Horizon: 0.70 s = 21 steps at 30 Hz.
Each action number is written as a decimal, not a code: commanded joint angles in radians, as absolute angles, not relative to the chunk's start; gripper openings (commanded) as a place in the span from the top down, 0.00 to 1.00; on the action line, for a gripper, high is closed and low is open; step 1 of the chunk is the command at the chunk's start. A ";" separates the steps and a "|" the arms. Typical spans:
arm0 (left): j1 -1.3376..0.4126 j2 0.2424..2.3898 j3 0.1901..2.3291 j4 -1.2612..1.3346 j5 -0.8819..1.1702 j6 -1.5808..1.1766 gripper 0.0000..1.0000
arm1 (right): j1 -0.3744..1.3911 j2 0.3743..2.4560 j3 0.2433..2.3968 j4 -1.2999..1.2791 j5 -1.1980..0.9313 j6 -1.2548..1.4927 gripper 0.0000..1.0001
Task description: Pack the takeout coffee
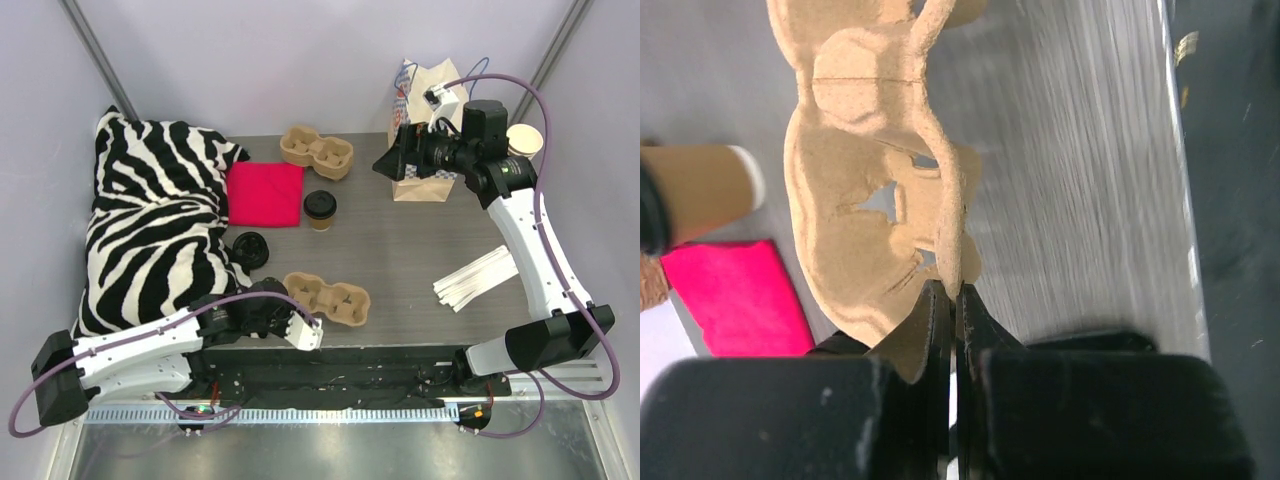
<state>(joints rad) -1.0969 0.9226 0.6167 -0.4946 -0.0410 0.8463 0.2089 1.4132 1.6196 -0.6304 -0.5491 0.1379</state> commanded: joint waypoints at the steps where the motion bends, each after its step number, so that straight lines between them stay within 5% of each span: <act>1: -1.003 0.928 0.575 -0.321 0.042 1.104 1.00 | 0.202 1.410 1.638 -0.617 -0.540 0.141 0.00; 5: -0.920 0.940 0.508 -0.242 0.149 1.187 1.00 | 0.196 1.417 1.635 -0.624 -0.545 0.155 0.00; 7: -0.911 0.951 0.499 -0.218 0.144 1.189 0.82 | 0.193 1.419 1.635 -0.629 -0.545 0.152 0.00; 8: -0.910 0.950 0.511 -0.225 0.138 1.178 0.60 | 0.192 1.420 1.635 -0.638 -0.546 0.147 0.00; 9: -0.908 0.943 0.528 -0.268 0.138 1.160 0.48 | 0.190 1.417 1.635 -0.644 -0.546 0.140 0.00; 11: -0.897 0.927 0.587 -0.329 0.135 1.074 0.34 | 0.189 1.411 1.634 -0.667 -0.542 0.105 0.00; 21: -0.870 0.874 0.880 -0.692 0.112 0.594 0.19 | 0.068 1.492 1.917 -0.781 -0.370 -0.090 0.00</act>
